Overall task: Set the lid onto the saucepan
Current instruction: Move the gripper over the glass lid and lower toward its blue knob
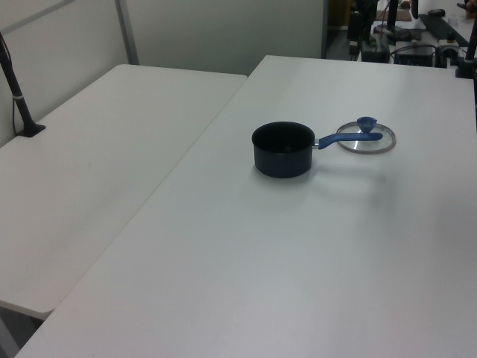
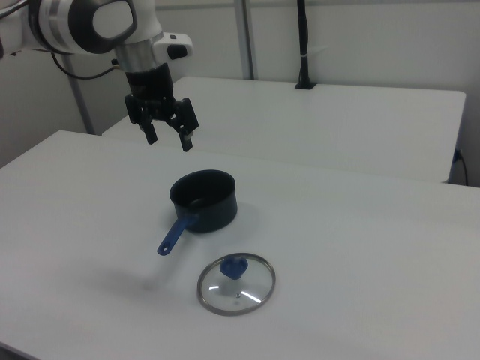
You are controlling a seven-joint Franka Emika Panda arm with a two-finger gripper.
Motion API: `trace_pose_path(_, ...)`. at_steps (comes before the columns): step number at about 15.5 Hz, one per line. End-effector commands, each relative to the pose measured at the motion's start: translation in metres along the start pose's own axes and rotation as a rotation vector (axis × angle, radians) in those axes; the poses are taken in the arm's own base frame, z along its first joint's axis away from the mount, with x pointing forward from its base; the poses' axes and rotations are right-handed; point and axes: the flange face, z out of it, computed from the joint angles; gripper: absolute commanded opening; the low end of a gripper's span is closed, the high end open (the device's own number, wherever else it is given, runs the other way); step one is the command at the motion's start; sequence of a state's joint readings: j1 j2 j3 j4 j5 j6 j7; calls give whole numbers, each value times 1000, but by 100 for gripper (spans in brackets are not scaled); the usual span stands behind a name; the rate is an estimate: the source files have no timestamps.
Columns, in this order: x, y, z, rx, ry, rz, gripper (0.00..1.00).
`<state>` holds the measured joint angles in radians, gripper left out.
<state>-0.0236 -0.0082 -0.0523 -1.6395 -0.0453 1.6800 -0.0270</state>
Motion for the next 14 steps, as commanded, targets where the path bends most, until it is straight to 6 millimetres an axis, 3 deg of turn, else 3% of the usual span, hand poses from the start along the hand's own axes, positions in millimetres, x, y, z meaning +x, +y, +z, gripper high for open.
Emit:
trace_pose_path(1,0,-1,-4,10,7,-15,100)
trace_pose_path(12,-1,0,-4,5,4,-34,100)
trace_pose_path(14,-3,8,1,-6,-13,-148,100)
